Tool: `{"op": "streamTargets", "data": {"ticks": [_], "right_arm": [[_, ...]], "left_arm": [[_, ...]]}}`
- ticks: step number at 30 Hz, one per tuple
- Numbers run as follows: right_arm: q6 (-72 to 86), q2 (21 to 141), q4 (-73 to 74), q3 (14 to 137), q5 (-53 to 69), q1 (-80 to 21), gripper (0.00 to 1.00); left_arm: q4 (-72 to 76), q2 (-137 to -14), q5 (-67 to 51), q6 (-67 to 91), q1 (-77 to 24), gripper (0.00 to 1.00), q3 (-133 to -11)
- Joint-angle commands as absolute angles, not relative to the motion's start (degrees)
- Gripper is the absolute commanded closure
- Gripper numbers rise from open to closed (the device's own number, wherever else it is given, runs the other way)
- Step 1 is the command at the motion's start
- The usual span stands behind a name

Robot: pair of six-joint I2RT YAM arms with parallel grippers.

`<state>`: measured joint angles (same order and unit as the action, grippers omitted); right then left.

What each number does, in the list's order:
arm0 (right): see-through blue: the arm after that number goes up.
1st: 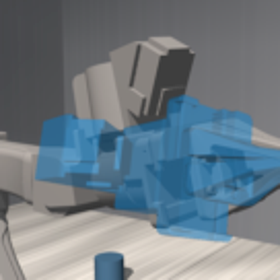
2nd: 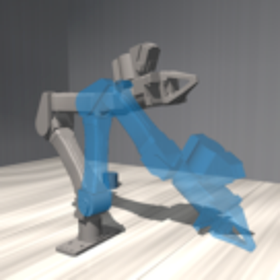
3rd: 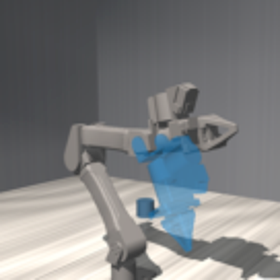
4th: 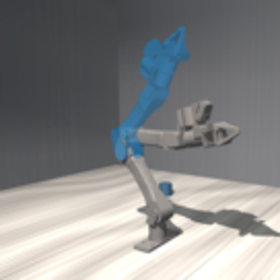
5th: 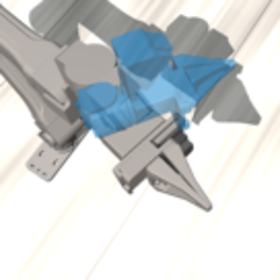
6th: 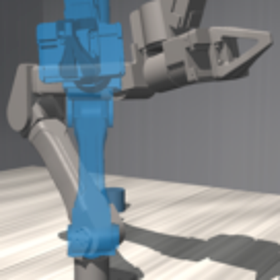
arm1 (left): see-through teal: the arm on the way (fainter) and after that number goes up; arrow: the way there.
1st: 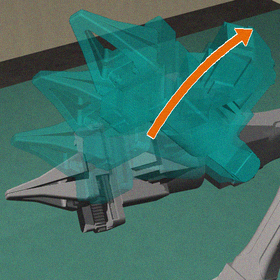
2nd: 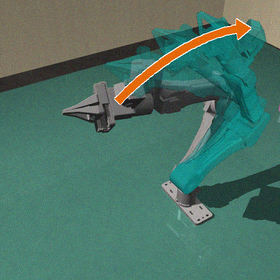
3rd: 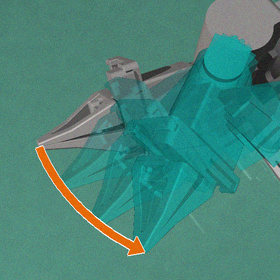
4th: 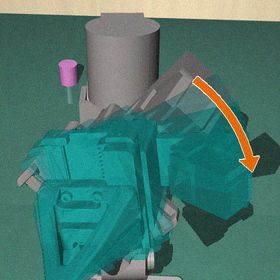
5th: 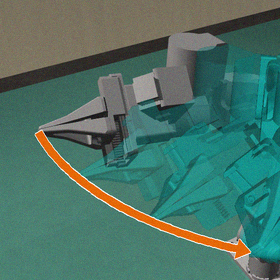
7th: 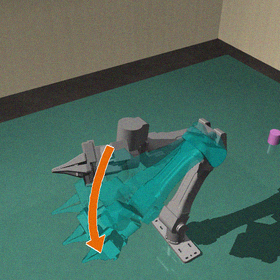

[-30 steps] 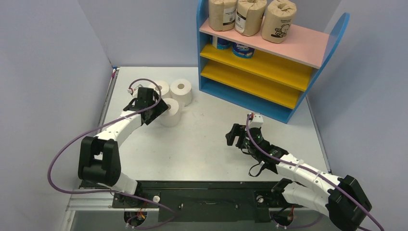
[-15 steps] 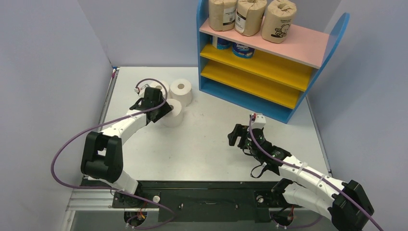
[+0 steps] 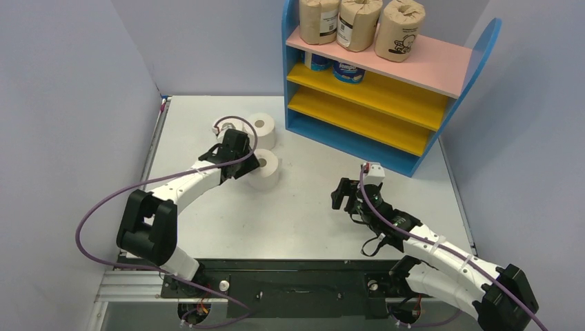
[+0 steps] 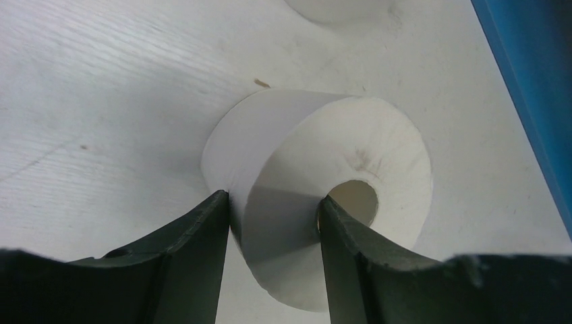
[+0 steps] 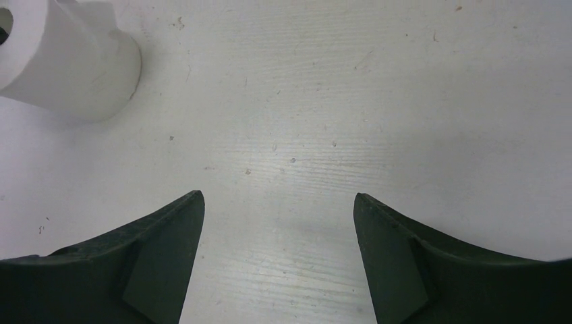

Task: Place and organize the paper towels onto the shelf
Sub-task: Move the paper towel to the center of the board.

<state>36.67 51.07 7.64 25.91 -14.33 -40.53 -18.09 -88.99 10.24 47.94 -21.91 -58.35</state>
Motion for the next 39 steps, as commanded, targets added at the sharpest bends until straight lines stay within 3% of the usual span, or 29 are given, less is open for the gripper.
{"op": "streamTargets", "data": {"ticks": [1,8,20,31,32,39], "right_arm": [[34.4,48.8,9.5,29.5,-18.0,-40.7,0.23],[32.9,43.5,9.9,28.8,-19.5,-40.7,0.23],[32.5,41.5,14.6,30.9,-23.8,-40.8,0.23],[34.5,41.3,14.5,32.1,-26.8,-40.8,0.24],[34.5,41.3,14.5,32.4,-26.9,-40.7,0.24],[29.8,44.0,17.6,37.6,-21.7,-40.8,0.24]], "left_arm": [[-17.4,-84.9,8.0,47.9,-27.7,0.60,-59.9],[-12.5,-86.8,7.4,49.0,-35.3,0.61,-60.9],[-13.1,-94.3,9.4,47.7,-39.8,0.57,-66.2],[-17.4,-90.9,10.7,46.2,-40.2,0.15,-69.3],[-17.8,-90.1,11.1,46.1,-40.2,0.03,-69.6],[-23.4,-81.4,18.6,44.7,-40.0,0.04,-69.3]]}}
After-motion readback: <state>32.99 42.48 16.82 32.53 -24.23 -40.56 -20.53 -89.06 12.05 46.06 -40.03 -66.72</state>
